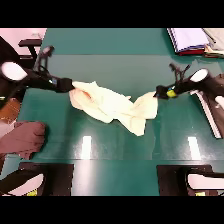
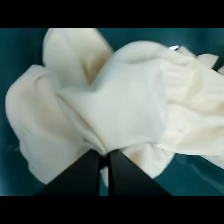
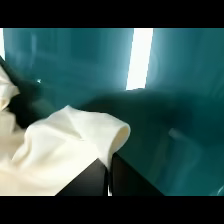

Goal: Fold the shirts.

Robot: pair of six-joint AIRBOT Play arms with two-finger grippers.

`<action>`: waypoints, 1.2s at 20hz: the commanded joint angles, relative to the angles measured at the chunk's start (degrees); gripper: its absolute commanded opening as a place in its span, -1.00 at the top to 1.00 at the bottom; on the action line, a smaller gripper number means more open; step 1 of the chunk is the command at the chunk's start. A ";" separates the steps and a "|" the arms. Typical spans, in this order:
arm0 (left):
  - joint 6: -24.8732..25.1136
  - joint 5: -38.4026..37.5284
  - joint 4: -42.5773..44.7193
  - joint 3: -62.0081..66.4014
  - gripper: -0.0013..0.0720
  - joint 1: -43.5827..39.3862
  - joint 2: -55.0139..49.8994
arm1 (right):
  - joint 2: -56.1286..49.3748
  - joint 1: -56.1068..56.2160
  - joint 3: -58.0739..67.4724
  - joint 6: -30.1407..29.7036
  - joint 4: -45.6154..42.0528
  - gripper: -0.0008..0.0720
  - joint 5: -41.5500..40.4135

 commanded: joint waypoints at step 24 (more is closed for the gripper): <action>3.67 -15.56 1.46 3.78 0.89 0.04 -0.81 | -2.23 -3.76 29.90 9.05 -13.38 0.93 19.65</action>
